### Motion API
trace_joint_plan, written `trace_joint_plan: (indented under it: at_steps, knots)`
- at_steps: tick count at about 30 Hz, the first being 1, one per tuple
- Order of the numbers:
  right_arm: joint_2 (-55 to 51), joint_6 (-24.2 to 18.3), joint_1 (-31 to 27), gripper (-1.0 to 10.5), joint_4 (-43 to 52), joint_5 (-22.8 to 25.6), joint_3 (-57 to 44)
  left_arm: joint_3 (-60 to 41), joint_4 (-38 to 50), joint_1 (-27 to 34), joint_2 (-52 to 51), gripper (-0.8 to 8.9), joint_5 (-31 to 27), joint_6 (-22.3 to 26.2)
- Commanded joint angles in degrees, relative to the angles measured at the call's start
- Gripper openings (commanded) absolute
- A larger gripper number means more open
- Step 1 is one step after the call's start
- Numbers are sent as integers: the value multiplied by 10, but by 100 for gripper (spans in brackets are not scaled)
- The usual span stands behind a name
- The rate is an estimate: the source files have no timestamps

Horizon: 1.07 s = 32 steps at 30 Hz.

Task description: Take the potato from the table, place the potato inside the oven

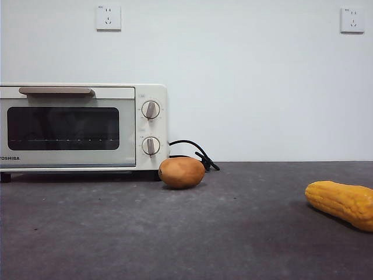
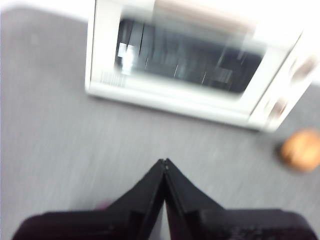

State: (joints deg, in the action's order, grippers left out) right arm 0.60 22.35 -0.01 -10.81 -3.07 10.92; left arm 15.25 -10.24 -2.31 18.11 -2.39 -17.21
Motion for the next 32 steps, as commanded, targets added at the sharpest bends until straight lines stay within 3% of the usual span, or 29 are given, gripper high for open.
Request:
trace_joint_plan:
  at_steps: [1,8,14,20,23,27,30,32]
  knots:
    - [-1,6,0,25,0,-2,27,43,2,2,13,-5,12,-8]
    - [1,3,0,-11,-17,-4,97,161,-10,2,59,-4,20,-8]
    - [17,0,0,-11,-69,-21,155,239,-29,2,112,-5,72,-8]
    - [68,-1,0,-11,-149,-43,217,343,-105,3,217,-5,89,2]
    - [106,-1,0,-11,-191,-71,250,416,-161,6,292,-5,105,46]
    - [167,-5,0,2,-238,-142,293,517,-235,11,396,-5,172,101]
    - [212,-5,0,2,-246,-188,320,575,-273,11,465,-5,216,115]
    - [240,-2,0,2,-248,-193,337,597,-278,12,499,-5,228,115]
